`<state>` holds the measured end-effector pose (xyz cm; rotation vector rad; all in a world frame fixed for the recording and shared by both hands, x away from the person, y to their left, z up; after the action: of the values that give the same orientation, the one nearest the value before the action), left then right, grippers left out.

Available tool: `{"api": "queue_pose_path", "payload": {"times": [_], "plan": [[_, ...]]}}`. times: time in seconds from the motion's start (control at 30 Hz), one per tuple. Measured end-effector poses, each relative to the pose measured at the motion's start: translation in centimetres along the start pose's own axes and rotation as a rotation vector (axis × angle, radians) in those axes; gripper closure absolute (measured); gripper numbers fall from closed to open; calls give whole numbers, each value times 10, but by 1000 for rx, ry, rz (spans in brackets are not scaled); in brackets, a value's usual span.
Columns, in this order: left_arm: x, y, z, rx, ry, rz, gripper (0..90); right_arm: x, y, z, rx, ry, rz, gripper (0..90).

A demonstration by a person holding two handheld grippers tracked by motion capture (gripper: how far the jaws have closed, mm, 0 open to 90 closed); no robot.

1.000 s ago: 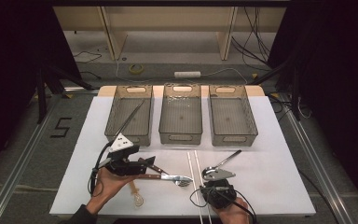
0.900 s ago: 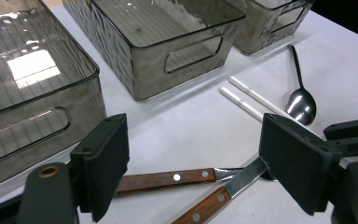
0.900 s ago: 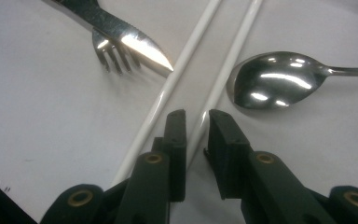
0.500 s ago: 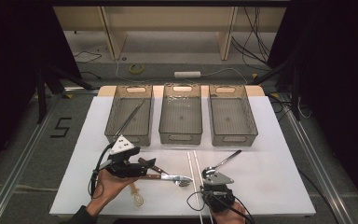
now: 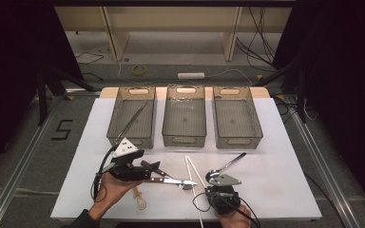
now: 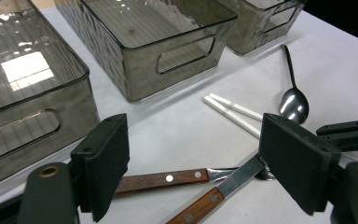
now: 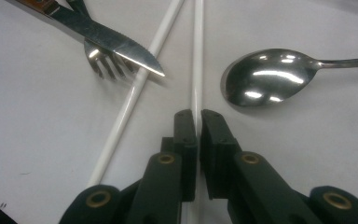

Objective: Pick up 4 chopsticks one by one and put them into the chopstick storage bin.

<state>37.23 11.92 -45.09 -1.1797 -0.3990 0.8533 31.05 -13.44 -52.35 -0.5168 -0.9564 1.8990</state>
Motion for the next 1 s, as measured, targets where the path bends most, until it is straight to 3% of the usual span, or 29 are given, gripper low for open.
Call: {"api": "queue_pose_path", "payload": {"times": [0.1,0.17,0.37,0.47,0.63,0.83,0.9,1.0], "plan": [[-5,0,-5,12,25,-10,241,-1,-1,0,3,-5,6,858],[-12,0,-10,23,69,-10,245,-1,-2,0,11,-11,12,858],[-38,5,-31,102,186,-104,251,-5,-10,5,8,-23,45,859],[-47,9,-45,150,215,-172,251,-8,-15,9,14,-36,57,859],[-62,15,-71,206,289,-251,254,-12,-19,13,24,-47,57,859],[-74,18,-97,234,341,-370,263,-14,-21,14,41,-62,74,859],[-77,20,-104,238,356,-385,264,-15,-23,15,41,-64,76,859],[-78,23,-112,254,350,-444,268,-16,-24,16,44,-70,79,859]]}}
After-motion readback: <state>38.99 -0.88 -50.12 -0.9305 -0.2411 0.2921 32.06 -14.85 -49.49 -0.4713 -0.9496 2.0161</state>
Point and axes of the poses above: each handheld gripper's, and its own axes: z roughly backward along the jaws, y roughly out of its underside, x roughly to its left, the point moved 5 cm from there along -z, roughly forward along the jaws, and after that the axes turned 12 degrees about -x, right-handed, at the moved point
